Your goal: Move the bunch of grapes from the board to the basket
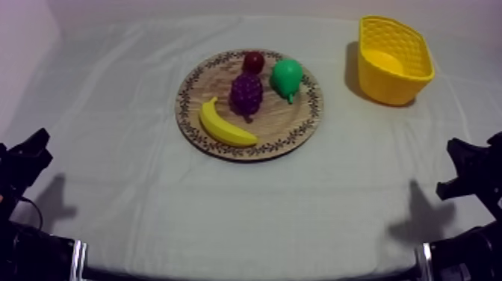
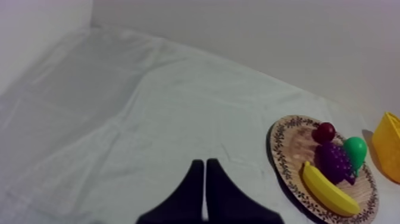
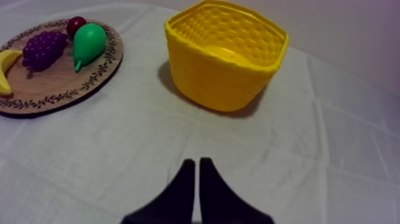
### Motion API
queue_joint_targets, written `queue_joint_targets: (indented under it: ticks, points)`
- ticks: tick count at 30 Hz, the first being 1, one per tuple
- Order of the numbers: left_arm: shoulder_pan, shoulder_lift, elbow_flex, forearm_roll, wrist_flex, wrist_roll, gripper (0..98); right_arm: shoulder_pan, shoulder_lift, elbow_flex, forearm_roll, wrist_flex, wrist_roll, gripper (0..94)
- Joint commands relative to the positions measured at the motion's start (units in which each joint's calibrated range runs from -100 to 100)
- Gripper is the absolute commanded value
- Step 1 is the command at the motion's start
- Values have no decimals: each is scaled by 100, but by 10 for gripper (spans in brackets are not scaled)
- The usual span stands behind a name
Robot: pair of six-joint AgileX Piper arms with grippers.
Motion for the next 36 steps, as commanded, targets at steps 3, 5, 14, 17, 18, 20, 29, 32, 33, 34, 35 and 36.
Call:
queue_joint_targets:
  ticks: [3, 5, 14, 17, 18, 20, 29, 32, 33, 34, 35, 36]
  points:
    - [1, 0, 2, 1, 0, -1, 1, 403, 4, 0, -2, 14, -296, 7]
    - [1, 0, 2, 1, 0, -1, 1, 403, 4, 0, -2, 14, -249, 7]
    - [1, 0, 2, 1, 0, -1, 1, 406, 4, 0, -2, 18, -236, 7]
    - [1, 0, 2, 1, 0, -1, 1, 424, 4, 0, -2, 20, -259, 7]
    - [1, 0, 2, 1, 0, -1, 1, 429, 4, 0, -2, 21, -270, 7]
    - [1, 0, 2, 1, 0, -1, 1, 436, 4, 0, -2, 21, -287, 7]
    - [1, 0, 2, 1, 0, -1, 1, 441, 4, 0, -2, 22, -371, 7]
    - [1, 0, 2, 1, 0, -1, 1, 441, 4, 0, -2, 17, -382, 7]
    - [1, 0, 2, 1, 0, -1, 1, 439, 4, 0, -2, 16, -384, 7]
    - [1, 0, 2, 1, 0, -1, 1, 433, 4, 0, 10, 15, -397, 7]
    - [1, 0, 2, 1, 0, -1, 1, 419, 4, 0, 33, 15, -418, 7]
    - [1, 0, 2, 1, 0, -1, 1, 403, 4, 0, 62, 14, -446, 7]
